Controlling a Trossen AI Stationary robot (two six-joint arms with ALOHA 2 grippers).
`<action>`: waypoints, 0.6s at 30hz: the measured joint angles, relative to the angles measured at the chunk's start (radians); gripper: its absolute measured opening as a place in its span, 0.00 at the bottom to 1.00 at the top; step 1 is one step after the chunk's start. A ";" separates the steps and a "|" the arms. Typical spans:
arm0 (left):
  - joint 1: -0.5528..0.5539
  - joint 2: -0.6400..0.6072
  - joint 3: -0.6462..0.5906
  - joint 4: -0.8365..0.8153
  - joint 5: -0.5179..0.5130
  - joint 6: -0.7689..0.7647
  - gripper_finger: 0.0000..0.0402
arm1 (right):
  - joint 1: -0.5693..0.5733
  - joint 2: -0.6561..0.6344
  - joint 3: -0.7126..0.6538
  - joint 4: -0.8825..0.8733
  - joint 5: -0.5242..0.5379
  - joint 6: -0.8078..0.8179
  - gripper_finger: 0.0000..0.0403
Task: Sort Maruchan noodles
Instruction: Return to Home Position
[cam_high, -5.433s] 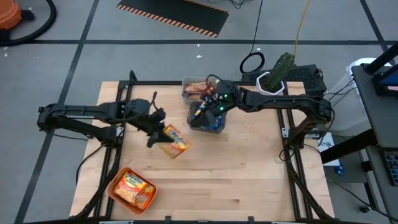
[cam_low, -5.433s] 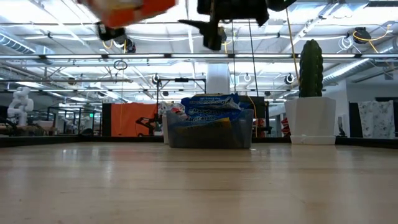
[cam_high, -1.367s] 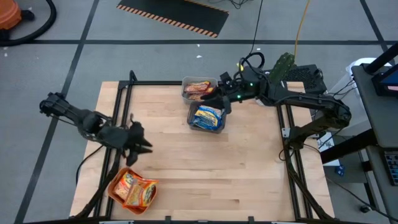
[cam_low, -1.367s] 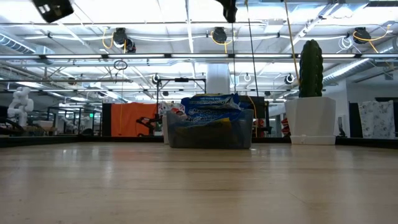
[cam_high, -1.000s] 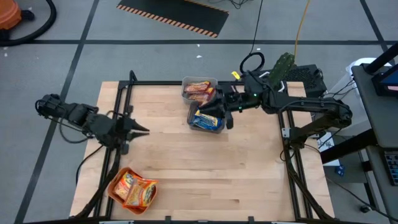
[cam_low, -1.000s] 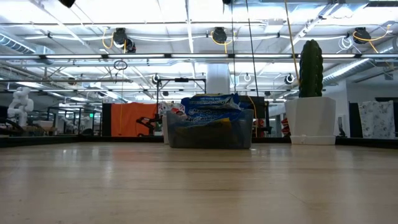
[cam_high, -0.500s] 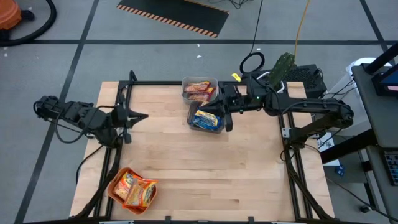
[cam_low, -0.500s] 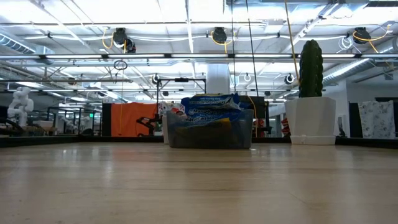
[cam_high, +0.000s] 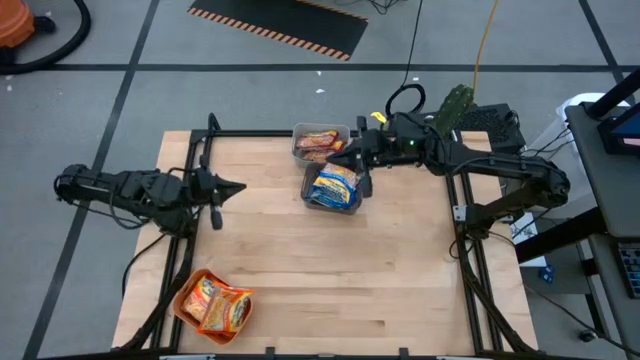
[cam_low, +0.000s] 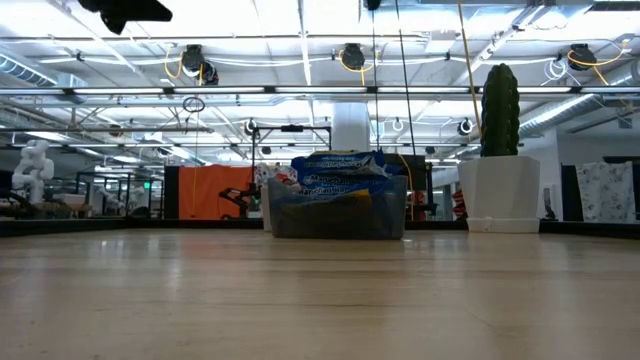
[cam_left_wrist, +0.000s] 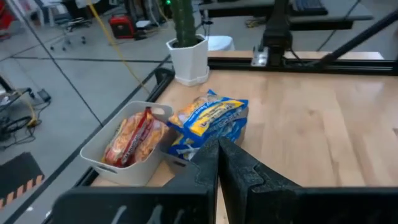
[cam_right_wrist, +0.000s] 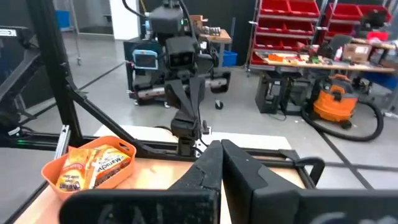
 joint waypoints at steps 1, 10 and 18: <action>0.009 0.000 -0.010 0.011 0.000 -0.003 0.04 | -0.016 -0.002 0.000 0.001 -0.025 -0.011 0.00; 0.095 0.001 -0.117 0.149 0.054 -0.058 0.04 | -0.158 -0.003 0.000 0.005 -0.192 -0.080 0.00; 0.162 0.000 -0.230 0.330 0.065 -0.059 0.04 | -0.188 -0.011 0.000 -0.064 -0.396 -0.130 0.00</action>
